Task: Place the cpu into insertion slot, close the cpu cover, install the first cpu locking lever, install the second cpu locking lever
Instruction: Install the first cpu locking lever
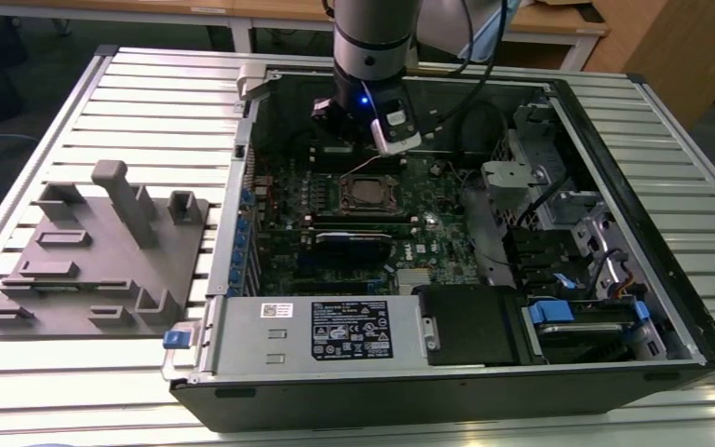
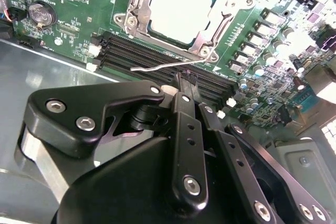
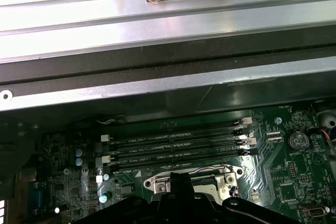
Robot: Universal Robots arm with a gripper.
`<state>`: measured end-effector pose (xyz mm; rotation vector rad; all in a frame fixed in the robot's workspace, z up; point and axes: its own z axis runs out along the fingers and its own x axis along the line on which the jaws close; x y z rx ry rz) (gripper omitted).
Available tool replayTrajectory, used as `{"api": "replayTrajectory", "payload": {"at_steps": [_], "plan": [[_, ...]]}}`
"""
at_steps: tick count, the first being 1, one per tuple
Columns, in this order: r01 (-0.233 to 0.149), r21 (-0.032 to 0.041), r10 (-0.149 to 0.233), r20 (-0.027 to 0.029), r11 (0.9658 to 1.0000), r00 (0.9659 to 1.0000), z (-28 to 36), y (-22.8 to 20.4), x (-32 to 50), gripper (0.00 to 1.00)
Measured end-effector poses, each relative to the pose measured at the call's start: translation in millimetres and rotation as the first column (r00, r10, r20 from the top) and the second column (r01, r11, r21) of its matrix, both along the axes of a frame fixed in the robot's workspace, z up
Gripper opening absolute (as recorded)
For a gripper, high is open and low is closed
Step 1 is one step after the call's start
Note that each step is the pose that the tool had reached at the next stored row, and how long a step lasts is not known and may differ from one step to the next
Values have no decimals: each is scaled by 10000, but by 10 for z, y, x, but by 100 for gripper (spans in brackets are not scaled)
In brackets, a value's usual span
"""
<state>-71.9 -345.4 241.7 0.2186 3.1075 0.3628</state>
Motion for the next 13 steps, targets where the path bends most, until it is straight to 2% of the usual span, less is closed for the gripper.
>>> {"api": "replayTrajectory", "payload": {"at_steps": [5,7,9,13], "plan": [[0,-188,0,1,9998,10000,-1,13,0,10],[-1,-191,1,1,9998,10000,-1,13,0,10],[1,-235,0,1,9997,10000,-1,13,0,10],[0,-238,0,1,9997,10000,-1,13,0,10]]}}
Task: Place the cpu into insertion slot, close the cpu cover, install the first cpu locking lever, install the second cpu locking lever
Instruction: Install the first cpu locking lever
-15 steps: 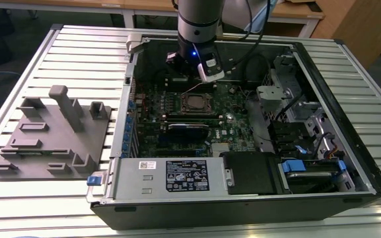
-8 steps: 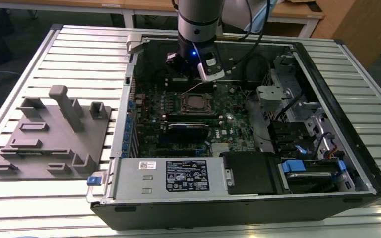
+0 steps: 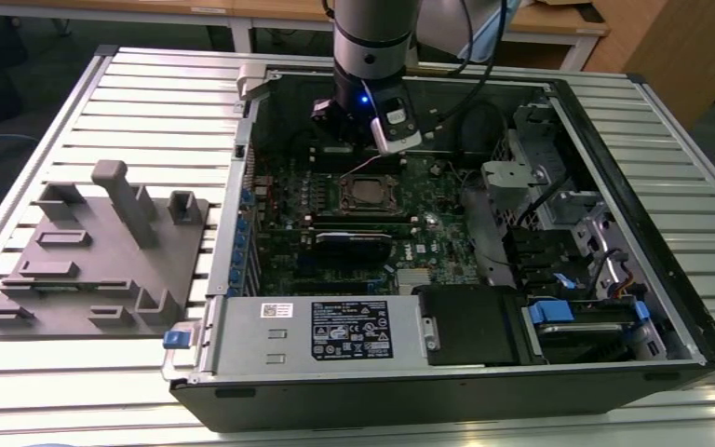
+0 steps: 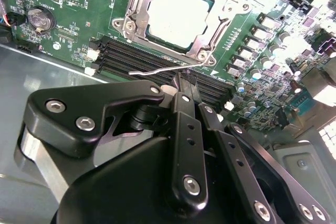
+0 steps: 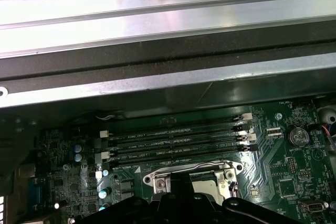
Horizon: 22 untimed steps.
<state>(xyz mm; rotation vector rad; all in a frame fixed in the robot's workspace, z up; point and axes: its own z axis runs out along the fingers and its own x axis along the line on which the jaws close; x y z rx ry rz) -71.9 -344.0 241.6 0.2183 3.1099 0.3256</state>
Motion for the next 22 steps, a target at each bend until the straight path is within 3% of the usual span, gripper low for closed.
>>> {"api": "replayTrajectory", "payload": {"at_steps": [6,11,14,22], "plan": [[0,-27,0,1,10000,10000,-2,1,0,10],[1,-164,-1,-1,9999,10000,-4,42,0,10],[0,-171,0,0,9999,10000,-8,73,0,10],[1,-171,-1,0,9999,10000,-75,95,11,10]]}}
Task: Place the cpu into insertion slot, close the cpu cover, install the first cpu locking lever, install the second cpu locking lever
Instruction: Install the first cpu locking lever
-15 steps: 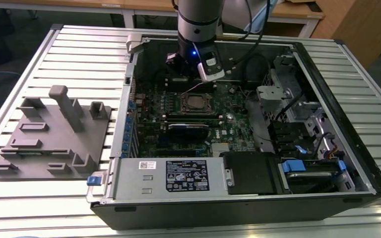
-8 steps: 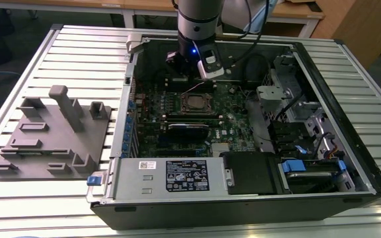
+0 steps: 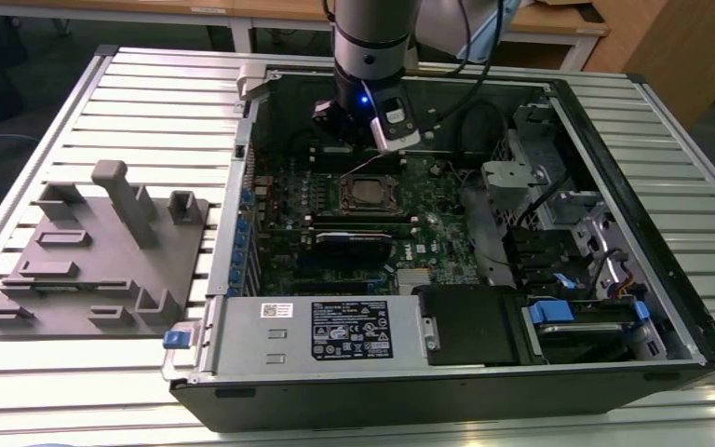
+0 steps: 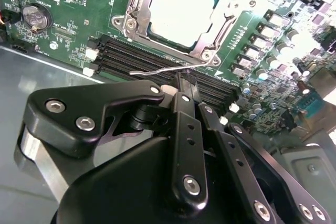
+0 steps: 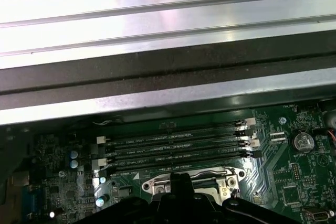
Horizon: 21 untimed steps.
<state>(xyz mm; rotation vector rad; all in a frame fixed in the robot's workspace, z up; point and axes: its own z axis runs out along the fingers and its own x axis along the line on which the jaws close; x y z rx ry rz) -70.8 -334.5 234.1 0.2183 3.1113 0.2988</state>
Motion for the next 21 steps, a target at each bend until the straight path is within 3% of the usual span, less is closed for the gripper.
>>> {"api": "replayTrajectory", "payload": {"at_steps": [7,18,21], "plan": [[-2,1,2,0,10000,10000,-33,56,21,10],[0,-5,0,0,10000,10000,-94,76,110,10],[0,-44,0,-1,10000,10000,-108,99,117,10]]}}
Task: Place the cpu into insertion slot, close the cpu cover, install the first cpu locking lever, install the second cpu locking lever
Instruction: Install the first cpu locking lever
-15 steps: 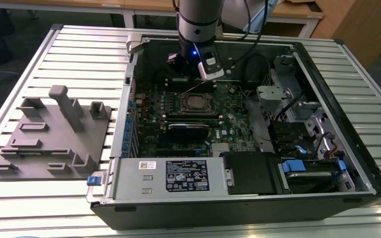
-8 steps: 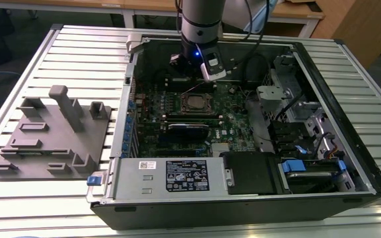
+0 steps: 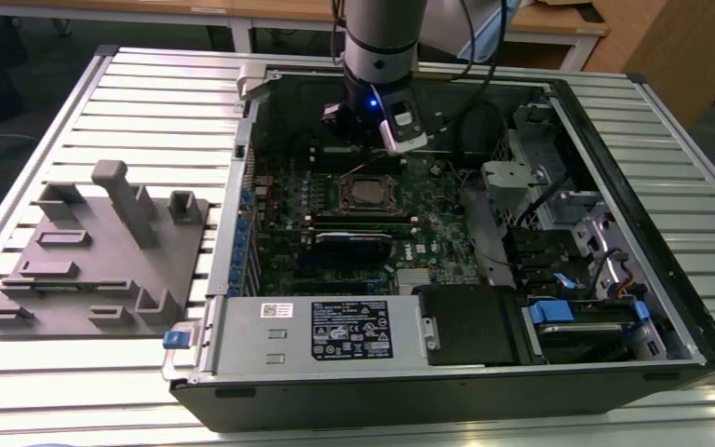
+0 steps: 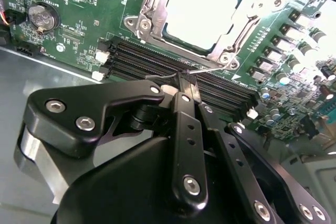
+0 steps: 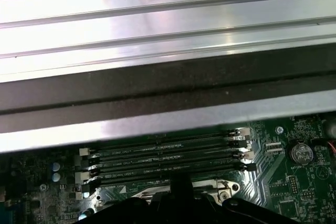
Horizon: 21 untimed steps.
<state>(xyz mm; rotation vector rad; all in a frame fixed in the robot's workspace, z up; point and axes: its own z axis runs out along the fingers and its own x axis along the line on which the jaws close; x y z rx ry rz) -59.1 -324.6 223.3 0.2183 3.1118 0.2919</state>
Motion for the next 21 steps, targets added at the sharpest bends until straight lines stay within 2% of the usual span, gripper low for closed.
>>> {"api": "replayTrajectory", "payload": {"at_steps": [15,17,21], "plan": [[-11,-542,11,-4,9985,10000,-86,116,7,10],[-12,-574,12,-3,9983,10000,-95,121,12,10],[23,-583,-23,-3,9983,10000,-103,127,24,10]]}}
